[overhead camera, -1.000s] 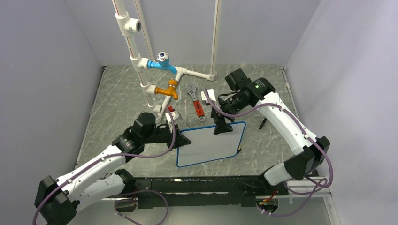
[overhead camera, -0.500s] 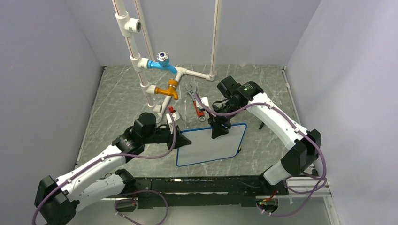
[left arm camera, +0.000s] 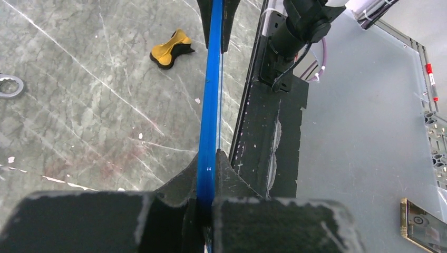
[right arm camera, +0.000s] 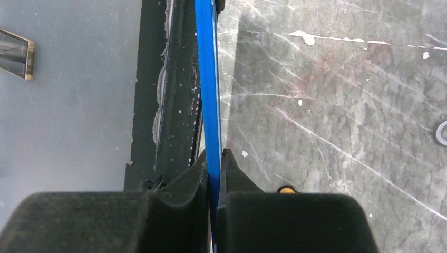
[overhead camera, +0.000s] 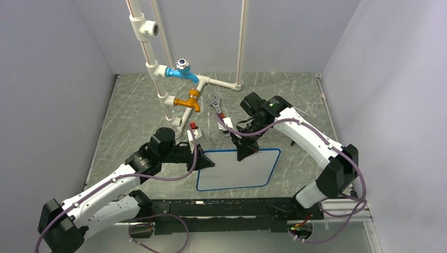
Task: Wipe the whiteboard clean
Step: Pass from the left arm to the right, then place the whiteboard at the center of the board.
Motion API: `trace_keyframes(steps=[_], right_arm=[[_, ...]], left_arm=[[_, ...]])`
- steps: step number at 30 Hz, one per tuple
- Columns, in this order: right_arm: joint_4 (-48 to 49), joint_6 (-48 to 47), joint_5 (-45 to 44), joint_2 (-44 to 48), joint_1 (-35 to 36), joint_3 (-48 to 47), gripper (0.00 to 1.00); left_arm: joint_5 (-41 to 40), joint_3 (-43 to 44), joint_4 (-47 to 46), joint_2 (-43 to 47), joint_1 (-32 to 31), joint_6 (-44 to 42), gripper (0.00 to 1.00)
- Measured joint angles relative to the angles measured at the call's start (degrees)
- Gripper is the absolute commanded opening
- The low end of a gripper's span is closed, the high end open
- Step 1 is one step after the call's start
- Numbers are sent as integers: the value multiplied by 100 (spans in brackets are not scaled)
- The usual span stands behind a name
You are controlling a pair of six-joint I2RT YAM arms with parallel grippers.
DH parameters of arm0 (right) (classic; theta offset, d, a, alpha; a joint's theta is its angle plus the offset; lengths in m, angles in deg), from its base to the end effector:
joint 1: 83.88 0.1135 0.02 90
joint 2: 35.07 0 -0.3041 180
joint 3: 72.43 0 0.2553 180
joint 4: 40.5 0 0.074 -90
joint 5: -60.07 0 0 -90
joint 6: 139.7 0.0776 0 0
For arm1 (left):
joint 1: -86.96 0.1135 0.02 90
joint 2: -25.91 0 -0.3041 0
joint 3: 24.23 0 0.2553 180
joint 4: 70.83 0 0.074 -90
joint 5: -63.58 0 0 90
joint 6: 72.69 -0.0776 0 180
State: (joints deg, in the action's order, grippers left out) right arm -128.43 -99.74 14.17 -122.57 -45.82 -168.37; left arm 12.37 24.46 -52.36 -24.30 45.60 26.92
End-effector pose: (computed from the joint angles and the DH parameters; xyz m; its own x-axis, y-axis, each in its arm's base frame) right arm 0.1895 0.2169 0.3272 -0.0813 -0.7627 -0.6416 -0.9419 -0.1517 0.2996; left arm 0.1232 -0.1733 0.2944 -0.4127 0.1900 -0.8908 0.9007 0.2310 -0.3680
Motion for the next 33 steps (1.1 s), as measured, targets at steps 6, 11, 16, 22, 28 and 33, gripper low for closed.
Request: trace_keyframes(steps=[6,11,16,22,28,33], right_arm=[[-31,76,4,219,-26,35,0],[-61,315,4,466,-442,140,0],[-190,415,-85,964,-1165,330,0],[-555,315,-343,1261,-2328,229,0],[-973,59,-750,925,-3755,-697,0],[-1029,-11,-1152,391,-4404,-1646,0]], left_arm=[[63,0,-138,48,-42,17,23],[-219,-9,-774,177,35,236,67],[-525,9,-933,516,42,332,99],[-1187,144,-358,1276,42,157,100],[-1593,35,66,2022,42,57,99],[-1749,-205,280,2081,42,81,99]])
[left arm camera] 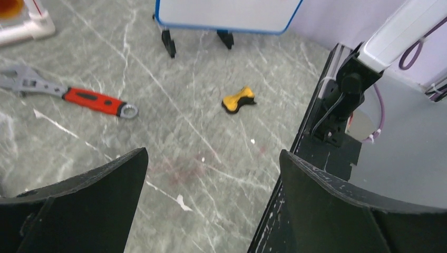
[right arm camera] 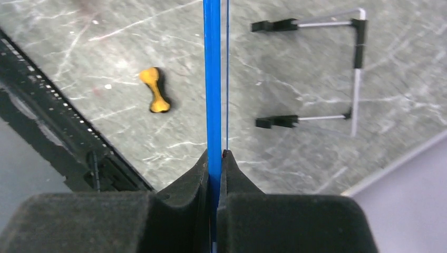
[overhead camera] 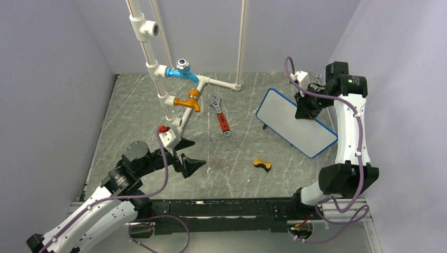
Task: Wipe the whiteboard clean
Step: Place the whiteboard at the center of the board.
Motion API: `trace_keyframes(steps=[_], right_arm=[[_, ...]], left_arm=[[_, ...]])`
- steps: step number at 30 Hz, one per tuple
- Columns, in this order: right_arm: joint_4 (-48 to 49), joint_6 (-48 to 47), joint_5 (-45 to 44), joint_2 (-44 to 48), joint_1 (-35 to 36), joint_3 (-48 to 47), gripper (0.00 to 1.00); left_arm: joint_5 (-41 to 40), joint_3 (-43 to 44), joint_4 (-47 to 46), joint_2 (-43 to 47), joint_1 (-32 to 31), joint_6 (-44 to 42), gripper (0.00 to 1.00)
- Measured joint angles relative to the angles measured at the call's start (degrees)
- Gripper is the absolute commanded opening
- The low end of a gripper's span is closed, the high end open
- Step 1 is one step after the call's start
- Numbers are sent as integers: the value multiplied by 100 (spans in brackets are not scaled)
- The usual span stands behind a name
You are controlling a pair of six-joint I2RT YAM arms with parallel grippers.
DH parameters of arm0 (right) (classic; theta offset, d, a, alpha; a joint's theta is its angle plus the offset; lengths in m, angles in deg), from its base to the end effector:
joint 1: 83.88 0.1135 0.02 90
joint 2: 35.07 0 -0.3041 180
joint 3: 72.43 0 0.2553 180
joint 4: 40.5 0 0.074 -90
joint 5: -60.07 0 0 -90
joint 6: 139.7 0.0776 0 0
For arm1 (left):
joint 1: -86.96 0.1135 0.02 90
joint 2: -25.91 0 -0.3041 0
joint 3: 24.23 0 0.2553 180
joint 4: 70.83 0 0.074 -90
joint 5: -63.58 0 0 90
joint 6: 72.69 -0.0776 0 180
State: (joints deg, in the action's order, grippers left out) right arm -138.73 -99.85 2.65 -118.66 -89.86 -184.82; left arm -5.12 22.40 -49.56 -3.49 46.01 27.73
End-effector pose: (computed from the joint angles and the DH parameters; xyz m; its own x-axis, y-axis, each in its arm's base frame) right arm 0.2617 0.0146 0.4082 -0.5196 -0.5960 -0.6122 -0.7792 0.6245 0.0533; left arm 0.0909 -0.1162 0.3281 -0.2123 -0.0389 -0.9764 0.8601 0.4669 -0.2056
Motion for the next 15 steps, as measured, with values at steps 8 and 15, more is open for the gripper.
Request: trace_keyframes(steps=[8,15], right_arm=[[-85,-149,-463,-964,-258,-1005,0],[-90,-409,-503,-1786,-262,-1346,0]], left_arm=[[-22,-129,208,-111,0,31,99],[-17,-129,208,-111,0,31,99]])
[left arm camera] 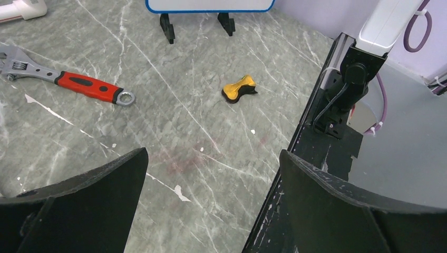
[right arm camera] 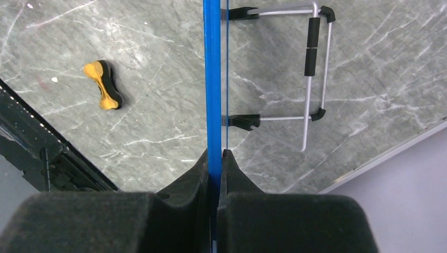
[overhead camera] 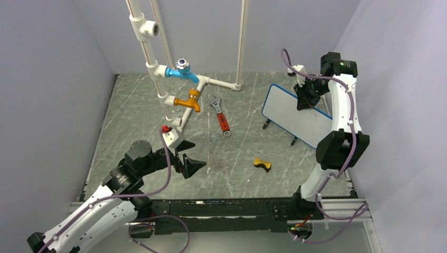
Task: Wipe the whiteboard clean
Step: Place the whiteboard at the center of the board.
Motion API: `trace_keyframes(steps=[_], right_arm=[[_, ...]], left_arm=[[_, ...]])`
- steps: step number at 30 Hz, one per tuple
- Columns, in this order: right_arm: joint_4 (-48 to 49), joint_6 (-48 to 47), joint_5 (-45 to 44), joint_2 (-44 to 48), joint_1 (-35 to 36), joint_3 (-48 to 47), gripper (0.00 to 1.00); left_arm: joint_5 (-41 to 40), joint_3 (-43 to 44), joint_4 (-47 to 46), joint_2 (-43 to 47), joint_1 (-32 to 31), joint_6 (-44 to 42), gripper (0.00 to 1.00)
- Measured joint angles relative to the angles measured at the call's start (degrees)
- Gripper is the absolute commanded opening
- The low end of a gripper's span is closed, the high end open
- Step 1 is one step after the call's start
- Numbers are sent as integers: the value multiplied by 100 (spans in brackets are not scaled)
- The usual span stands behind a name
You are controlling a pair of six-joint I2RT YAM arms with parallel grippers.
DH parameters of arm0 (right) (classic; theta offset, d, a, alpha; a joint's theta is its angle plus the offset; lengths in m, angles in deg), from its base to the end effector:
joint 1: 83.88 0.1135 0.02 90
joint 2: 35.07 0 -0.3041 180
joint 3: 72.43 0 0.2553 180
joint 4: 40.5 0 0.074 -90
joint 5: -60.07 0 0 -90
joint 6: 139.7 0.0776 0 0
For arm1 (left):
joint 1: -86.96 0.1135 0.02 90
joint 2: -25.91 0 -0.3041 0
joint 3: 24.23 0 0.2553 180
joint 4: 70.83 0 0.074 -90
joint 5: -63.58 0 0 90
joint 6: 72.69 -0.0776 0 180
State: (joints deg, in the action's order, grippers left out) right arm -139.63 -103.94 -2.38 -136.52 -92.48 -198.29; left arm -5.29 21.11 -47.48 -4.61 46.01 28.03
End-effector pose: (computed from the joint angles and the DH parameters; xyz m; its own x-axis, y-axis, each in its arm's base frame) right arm 0.3519 -0.0169 0.3793 -0.5672 -0.6419 -0.5161 -0.7669 0.6400 0.0469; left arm 0.0947 -0.1192 0.3115 -0.2739 0.0079 -0.9617 0.8444 0.4807 -0.2365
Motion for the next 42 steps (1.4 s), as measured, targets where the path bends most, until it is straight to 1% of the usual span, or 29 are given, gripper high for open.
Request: trace_keyframes(steps=[6,14,21,26,30,36,42], right_arm=[[0,-195,11,-361,0,-70,0],[-24,-407,131,-780,0,-457,0],[-42,-518,142,-1099,-2,-455,1],[-114,-520,254,-1257,-72,-599,21],[-52,-516,229,-1762,-177,-1029,38],[372,-343,-33,-2396,-271,-1202,59],[857,-70,-240,-2433,-267,-1202,81]], left_arm=[[4,0,0,-17,0,0,99],[17,0,0,-85,0,-2,99],[20,0,0,-85,0,-2,99],[44,0,0,-129,0,-7,99],[44,0,2,-166,0,-9,99],[44,0,2,-201,0,-13,99],[44,0,4,-289,0,-13,99]])
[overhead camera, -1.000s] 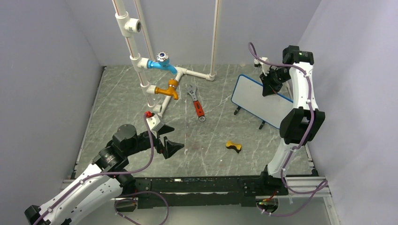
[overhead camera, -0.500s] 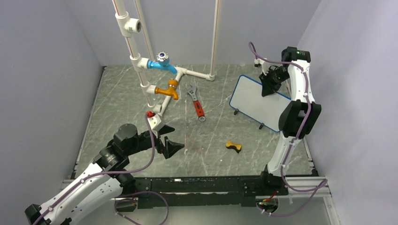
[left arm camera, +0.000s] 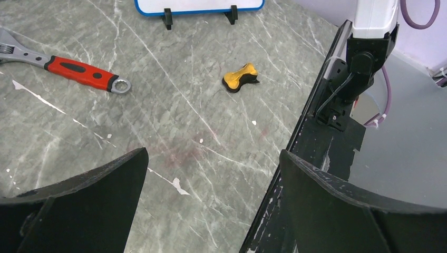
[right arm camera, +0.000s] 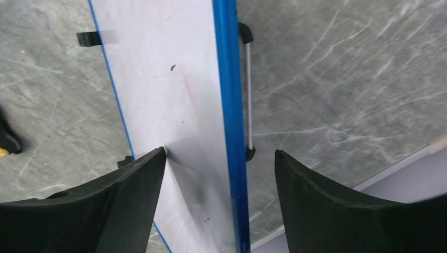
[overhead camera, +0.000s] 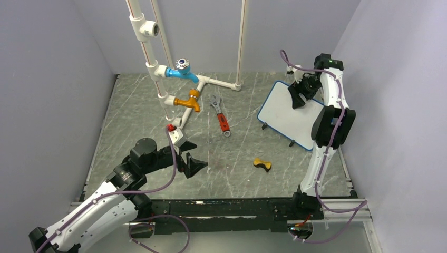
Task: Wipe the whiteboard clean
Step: Place the whiteboard at the center of the board, then reset both arms
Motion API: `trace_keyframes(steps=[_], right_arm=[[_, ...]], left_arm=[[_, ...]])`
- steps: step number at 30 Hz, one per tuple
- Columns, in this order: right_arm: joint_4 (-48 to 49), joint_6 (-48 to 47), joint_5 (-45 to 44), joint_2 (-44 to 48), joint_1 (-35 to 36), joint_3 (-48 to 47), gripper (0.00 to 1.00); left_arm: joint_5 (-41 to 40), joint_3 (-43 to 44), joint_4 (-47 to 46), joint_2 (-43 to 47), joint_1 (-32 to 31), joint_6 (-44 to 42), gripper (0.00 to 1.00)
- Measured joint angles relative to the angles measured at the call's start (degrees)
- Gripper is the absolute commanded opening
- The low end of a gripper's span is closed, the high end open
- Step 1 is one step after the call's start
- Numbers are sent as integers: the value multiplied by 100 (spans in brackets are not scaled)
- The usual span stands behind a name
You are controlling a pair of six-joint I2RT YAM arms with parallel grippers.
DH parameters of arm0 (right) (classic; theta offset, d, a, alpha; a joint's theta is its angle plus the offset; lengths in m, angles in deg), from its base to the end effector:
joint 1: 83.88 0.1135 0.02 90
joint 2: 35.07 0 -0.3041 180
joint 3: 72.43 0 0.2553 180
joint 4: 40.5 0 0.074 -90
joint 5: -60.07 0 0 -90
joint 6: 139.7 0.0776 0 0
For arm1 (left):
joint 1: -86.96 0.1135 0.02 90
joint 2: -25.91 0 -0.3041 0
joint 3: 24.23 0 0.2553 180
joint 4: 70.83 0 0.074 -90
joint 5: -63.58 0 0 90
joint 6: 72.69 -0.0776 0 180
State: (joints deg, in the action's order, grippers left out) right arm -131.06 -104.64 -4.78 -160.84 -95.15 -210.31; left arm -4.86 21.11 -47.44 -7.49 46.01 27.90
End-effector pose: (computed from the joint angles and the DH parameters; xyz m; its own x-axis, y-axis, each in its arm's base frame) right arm 0.4735 -0.0607 0.2725 -0.6284 -0.6303 -0.4558 -0.7328 0.6762 0.0753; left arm 0.1015 -0.1259 0.3047 -0.3094 0.0422 -0.9500 0.8390 0.4824 -0.2518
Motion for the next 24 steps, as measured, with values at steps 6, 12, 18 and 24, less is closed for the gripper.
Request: trace_keyframes(steps=[6,12,18,24], right_arm=[[444,236,-111,173,15,105,93],[754,459,-157,798,15,118,99],[1117,767,-17,1998,15,308,100],[2472,1773,581,4419,-37,2507,100]], left_arm=[[0,0,0,-22,0,0,99],[-39,0,0,-15,0,0,99],[-136,9,92,63,0,2,99],[-483,238,522,111,7,-48,99]])
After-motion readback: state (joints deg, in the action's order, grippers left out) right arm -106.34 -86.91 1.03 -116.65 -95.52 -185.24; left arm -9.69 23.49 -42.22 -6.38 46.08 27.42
